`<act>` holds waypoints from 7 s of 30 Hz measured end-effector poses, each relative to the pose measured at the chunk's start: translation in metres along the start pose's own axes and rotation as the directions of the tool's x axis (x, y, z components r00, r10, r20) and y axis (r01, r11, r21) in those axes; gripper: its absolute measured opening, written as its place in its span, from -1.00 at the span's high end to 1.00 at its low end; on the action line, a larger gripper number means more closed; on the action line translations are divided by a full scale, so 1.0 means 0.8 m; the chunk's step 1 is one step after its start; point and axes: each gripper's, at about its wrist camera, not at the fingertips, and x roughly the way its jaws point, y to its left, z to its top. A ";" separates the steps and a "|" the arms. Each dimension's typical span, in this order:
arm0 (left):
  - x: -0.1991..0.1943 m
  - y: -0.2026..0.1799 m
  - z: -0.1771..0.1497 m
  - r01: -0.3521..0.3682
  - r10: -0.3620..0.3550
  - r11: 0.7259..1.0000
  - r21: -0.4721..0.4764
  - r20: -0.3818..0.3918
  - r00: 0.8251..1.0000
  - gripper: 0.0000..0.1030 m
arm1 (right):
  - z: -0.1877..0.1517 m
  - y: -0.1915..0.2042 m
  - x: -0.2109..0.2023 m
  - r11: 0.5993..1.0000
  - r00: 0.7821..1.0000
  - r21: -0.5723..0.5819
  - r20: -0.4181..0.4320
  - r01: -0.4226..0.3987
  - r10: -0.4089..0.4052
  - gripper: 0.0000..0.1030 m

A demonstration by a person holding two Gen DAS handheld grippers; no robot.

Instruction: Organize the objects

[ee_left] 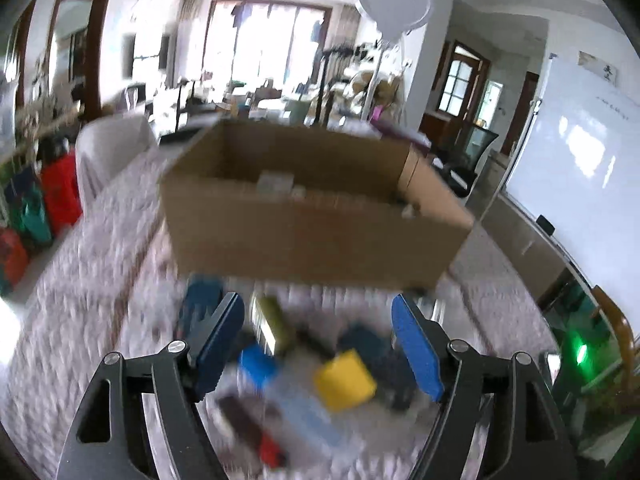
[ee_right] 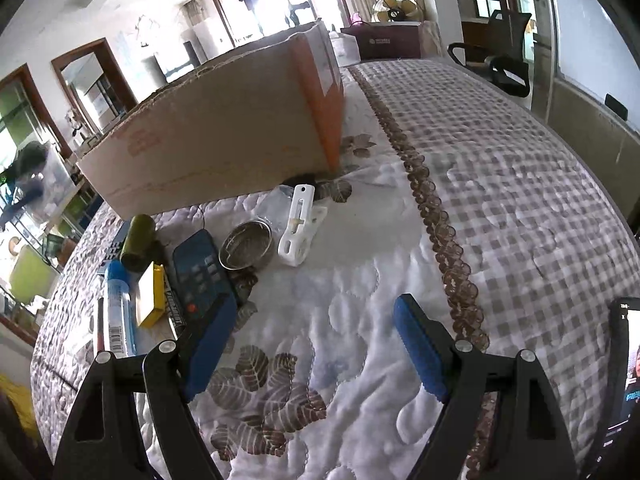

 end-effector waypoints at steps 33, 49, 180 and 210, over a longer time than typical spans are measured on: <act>0.039 0.030 -0.068 0.075 -0.091 0.988 -0.137 -0.114 0.989 -0.48 | 0.194 0.093 -0.045 0.975 0.975 -0.210 0.193 -0.071 0.113 -1.00; 0.047 0.032 -0.069 0.079 -0.098 0.988 -0.130 -0.143 0.985 -0.48 | 0.240 0.076 0.007 0.988 0.984 -0.099 0.117 -0.121 0.132 -1.00; 0.014 0.009 0.015 0.005 -0.006 1.000 -0.011 -0.140 0.990 0.50 | -0.002 0.039 -0.024 0.988 0.995 -0.126 0.022 -0.089 0.092 -1.00; 0.071 -0.038 0.122 -0.323 0.295 0.920 0.221 0.153 0.943 -0.31 | 0.012 -0.008 -0.016 1.000 0.997 0.004 0.073 0.002 -0.002 -1.00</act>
